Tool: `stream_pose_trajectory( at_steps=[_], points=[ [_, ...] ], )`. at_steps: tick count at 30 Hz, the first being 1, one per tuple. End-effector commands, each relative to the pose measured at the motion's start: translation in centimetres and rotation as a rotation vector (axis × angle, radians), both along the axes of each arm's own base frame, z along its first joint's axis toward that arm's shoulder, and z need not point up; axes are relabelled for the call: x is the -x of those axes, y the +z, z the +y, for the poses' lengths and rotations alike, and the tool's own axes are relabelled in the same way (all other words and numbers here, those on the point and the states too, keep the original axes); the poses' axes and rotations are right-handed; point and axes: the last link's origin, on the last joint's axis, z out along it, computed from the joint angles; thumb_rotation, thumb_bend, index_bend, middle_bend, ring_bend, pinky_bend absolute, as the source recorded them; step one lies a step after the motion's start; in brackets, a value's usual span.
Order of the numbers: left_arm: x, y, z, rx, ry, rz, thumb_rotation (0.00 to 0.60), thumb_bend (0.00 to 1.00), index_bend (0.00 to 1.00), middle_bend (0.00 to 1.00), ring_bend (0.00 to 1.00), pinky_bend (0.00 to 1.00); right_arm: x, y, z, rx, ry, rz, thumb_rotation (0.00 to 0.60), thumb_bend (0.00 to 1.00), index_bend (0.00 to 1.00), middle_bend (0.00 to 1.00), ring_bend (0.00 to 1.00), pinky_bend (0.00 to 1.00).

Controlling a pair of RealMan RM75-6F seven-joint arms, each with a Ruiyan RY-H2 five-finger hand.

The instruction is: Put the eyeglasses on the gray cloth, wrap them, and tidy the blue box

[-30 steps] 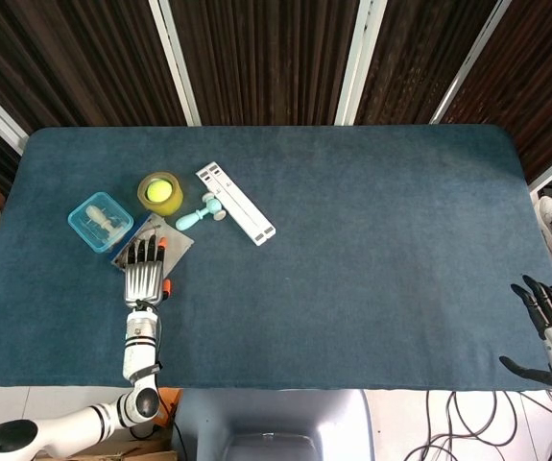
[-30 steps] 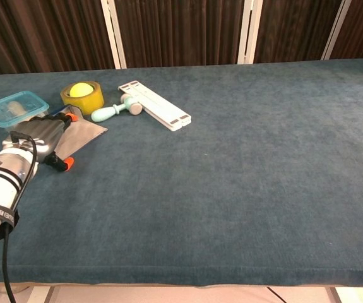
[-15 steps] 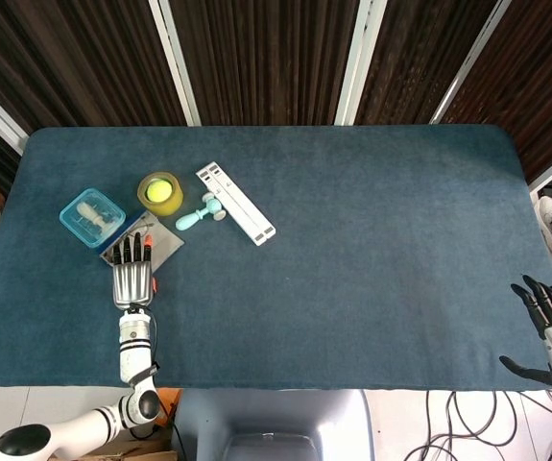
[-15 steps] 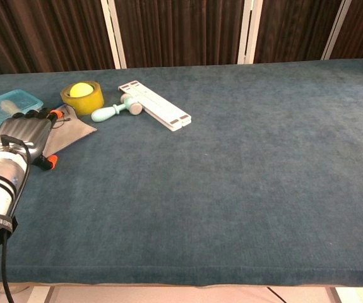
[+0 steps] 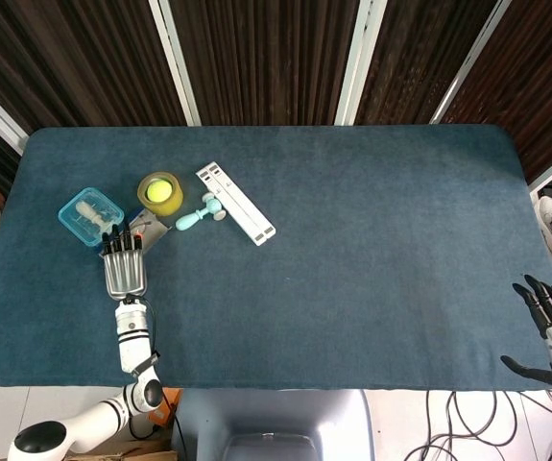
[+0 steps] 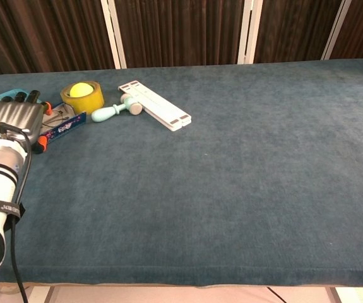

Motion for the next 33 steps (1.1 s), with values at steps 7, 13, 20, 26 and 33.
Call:
stream_pose_trajectory(
  at_steps=[7, 13, 20, 26, 33],
  points=[
    [0.2, -0.2, 0.5, 0.013, 0.02, -0.021, 0.6, 0.43, 0.33, 0.0, 0.0, 0.13, 0.0, -0.1, -0.1, -0.002, -0.003, 0.005, 0.6, 0.25, 0.01, 0.0, 0.0, 0.0],
    [-0.3, -0.3, 0.9, 0.018, 0.012, -0.054, 0.6, 0.43, 0.44, 0.0, 0.0, 0.13, 0.0, -0.2, -0.2, -0.003, -0.004, 0.007, 0.6, 0.25, 0.01, 0.0, 0.0, 0.0],
    [0.1, -0.2, 1.2, 0.01, 0.033, -0.051, 0.6, 0.44, 0.54, 0.0, 0.0, 0.13, 0.1, -0.2, -0.1, -0.004, -0.004, 0.006, 0.6, 0.25, 0.01, 0.0, 0.0, 0.0],
    [0.5, -0.2, 1.2, 0.014, 0.036, -0.065, 0.6, 0.46, 0.59, 0.02, 0.0, 0.13, 0.0, -0.3, -0.1, -0.008, -0.003, 0.009, 0.6, 0.25, 0.0, 0.0, 0.0, 0.0],
    [-0.3, 0.5, 0.0, 0.007, -0.036, -0.15, 0.6, 0.46, 0.62, 0.04, 0.0, 0.13, 0.0, -0.5, -0.1, -0.016, -0.004, 0.014, 0.6, 0.25, 0.0, 0.0, 0.0, 0.0]
  ],
)
